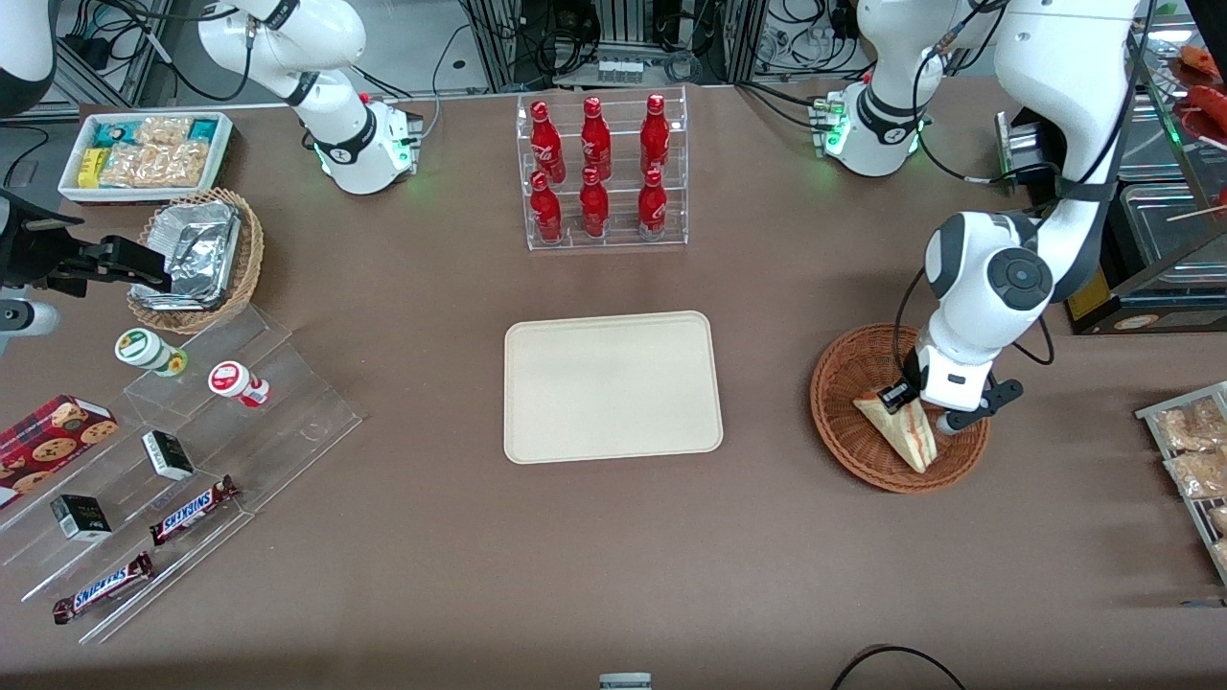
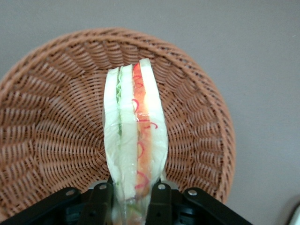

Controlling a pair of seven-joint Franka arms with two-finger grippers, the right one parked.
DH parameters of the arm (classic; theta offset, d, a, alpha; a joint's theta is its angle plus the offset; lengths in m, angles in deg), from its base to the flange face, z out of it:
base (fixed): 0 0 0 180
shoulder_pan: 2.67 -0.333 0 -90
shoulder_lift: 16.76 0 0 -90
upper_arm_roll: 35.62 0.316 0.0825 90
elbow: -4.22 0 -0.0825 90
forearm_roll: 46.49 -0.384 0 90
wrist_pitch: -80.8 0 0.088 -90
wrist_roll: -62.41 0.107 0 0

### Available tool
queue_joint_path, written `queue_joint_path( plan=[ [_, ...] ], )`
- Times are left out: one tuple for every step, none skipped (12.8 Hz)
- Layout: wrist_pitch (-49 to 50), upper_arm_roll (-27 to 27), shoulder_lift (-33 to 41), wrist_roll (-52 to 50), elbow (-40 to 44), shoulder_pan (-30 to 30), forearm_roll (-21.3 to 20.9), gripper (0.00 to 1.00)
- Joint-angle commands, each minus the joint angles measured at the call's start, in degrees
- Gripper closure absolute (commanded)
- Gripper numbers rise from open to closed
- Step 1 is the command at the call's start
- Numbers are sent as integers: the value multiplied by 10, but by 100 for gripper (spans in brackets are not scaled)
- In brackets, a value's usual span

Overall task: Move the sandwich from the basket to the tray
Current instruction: 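Lift the sandwich and carry it with the left gripper over the tray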

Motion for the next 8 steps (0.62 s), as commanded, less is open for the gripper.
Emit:
queue_joint_path(
  plan=[
    [107, 1, 24, 0, 68, 24, -8, 100],
    [153, -4, 21, -4, 107, 34, -7, 100],
    [186, -5, 11, -11, 145, 50, -7, 100],
    [210, -6, 1, -6, 177, 66, -7, 100],
    [224, -7, -10, -11, 202, 85, -6, 100],
    [231, -7, -25, -15, 228, 117, -3, 100],
    [232, -7, -34, -15, 245, 139, -3, 100],
    [231, -7, -42, -14, 254, 161, -4, 100]
  ],
)
